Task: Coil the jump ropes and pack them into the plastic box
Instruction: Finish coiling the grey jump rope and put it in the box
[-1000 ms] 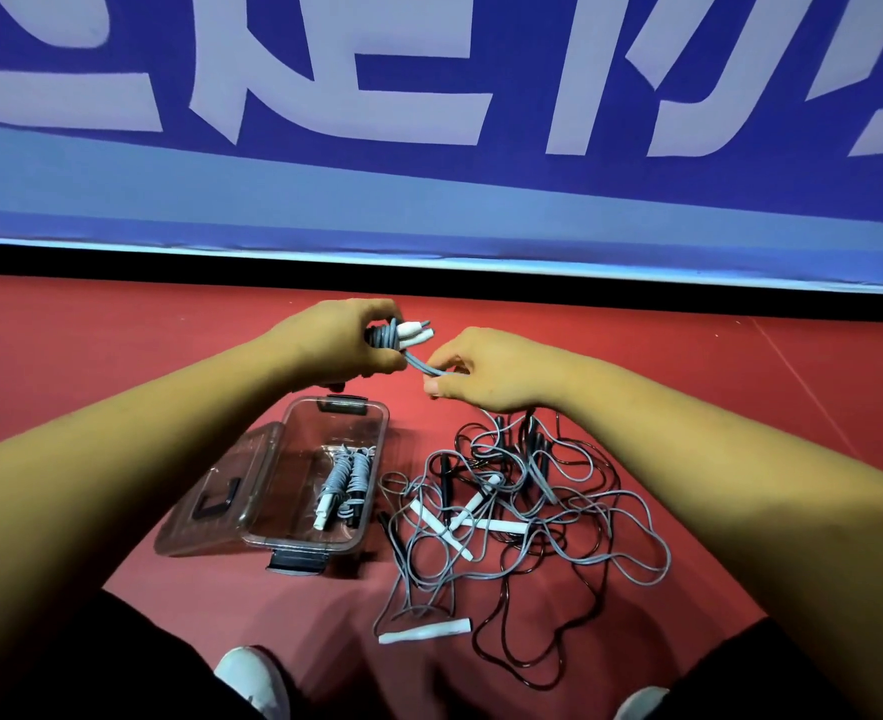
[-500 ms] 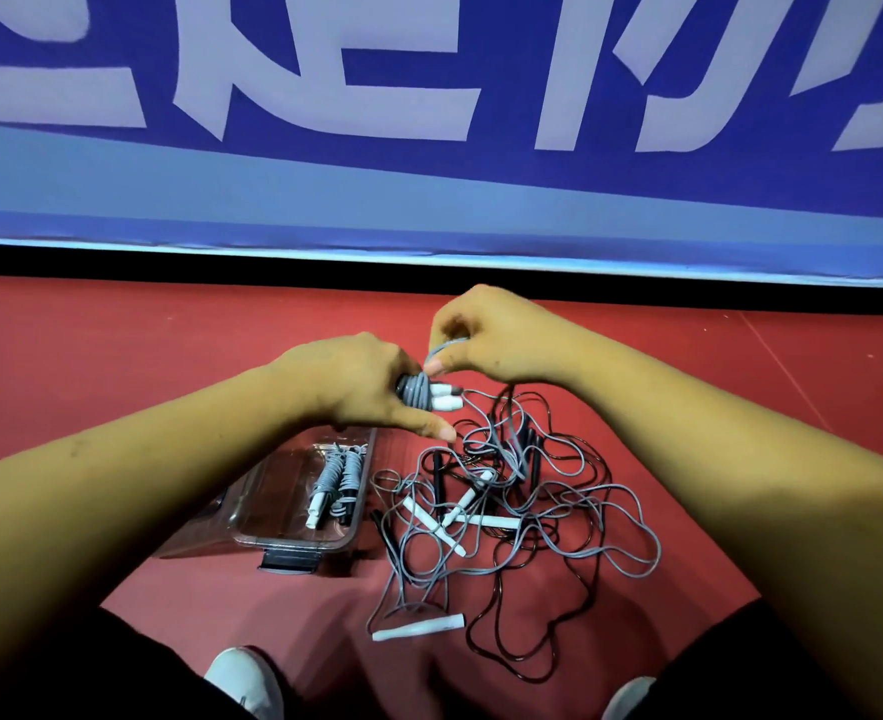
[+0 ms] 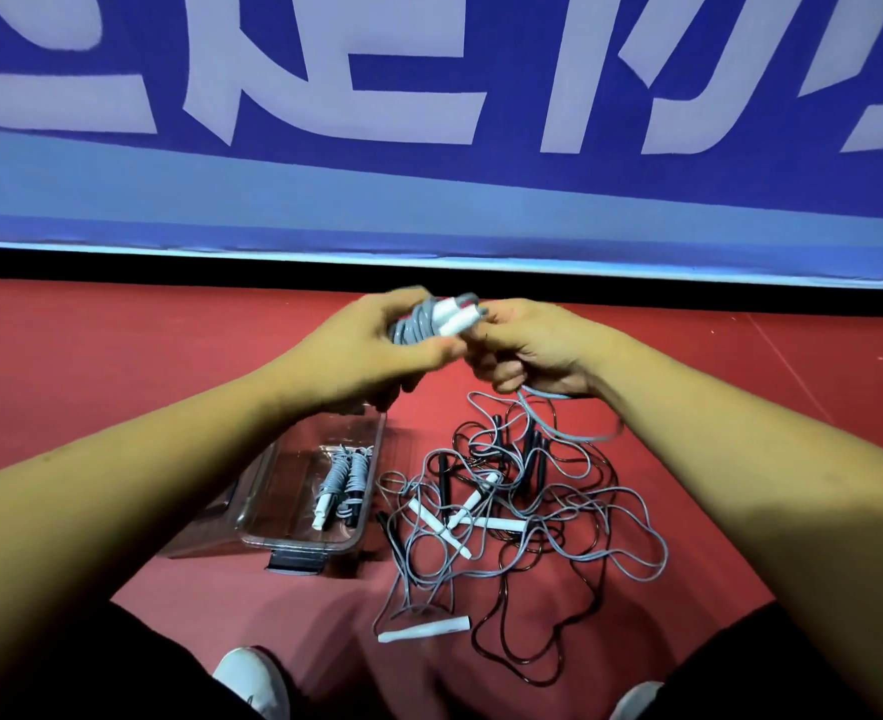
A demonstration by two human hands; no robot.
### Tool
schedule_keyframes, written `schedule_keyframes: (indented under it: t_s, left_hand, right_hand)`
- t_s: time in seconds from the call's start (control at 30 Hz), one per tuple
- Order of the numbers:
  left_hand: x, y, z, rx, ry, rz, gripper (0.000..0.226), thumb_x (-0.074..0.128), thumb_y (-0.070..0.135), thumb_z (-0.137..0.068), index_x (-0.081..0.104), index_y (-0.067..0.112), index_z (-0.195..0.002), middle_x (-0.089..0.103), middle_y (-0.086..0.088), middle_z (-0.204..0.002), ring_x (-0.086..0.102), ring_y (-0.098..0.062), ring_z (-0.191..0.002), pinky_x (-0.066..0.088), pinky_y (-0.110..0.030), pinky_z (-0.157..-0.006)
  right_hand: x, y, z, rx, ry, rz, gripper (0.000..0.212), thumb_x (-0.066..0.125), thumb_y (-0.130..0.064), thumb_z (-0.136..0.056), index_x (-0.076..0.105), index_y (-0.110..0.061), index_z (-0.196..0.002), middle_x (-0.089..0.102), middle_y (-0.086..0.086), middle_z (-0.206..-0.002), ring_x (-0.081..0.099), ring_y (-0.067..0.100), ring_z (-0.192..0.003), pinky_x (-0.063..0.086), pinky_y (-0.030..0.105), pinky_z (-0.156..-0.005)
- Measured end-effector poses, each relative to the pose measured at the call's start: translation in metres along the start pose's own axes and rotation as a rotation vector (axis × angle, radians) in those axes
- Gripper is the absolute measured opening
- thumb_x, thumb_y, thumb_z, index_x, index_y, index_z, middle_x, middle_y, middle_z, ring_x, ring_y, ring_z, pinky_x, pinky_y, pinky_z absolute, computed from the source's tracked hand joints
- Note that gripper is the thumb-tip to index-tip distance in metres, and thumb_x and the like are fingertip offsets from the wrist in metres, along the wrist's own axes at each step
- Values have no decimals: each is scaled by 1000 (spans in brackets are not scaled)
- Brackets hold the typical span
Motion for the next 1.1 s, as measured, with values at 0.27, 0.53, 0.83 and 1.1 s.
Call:
schedule_keyframes:
  t_s: [0.27,0.53,0.83,1.1]
  left_hand:
    - [-29,-12,-9,-161,236,225,22,68,25,-91,62,17,-111,50,-14,-69,50,-23,-49,46,-28,-45]
    - [-49,-42,-18,-208,210,-556,23,74,23,-84,59,27,-100,68,-4,-75,70,-22,-53,56,-30,-50]
    - [-15,-17,-14,-142,29,-1049,18,67,40,-76,58,31,-89,58,5,-67,56,-20,-63,40,-29,-58]
    - [5,-2,-4,-92,-95,-679,47,63,66,-81,58,20,-79,63,-7,-59,57,-14,-41,47,-27,-47]
  right_hand:
    - [11,-14,-2,66,35,319,22,39,-26,-105,58,-14,-104,31,-5,-56,23,10,-47,20,22,-46]
    - [43,-30,3,-67,91,1104,21,62,-25,-91,67,-4,-91,53,7,-72,40,16,-62,32,32,-59]
    - [26,-50,11,-197,204,688,19,64,-17,-91,74,-3,-84,38,3,-48,26,16,-45,21,23,-45]
    - [8,-38,5,-126,343,705,22,69,-33,-88,72,-15,-75,39,3,-50,30,19,-50,25,24,-49]
Point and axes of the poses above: each hand's wrist, its own z-axis away from the middle knuckle, its own x-axis out of the palm, y = z × x, the point moved 1 cm from there along -z, towards the middle knuckle
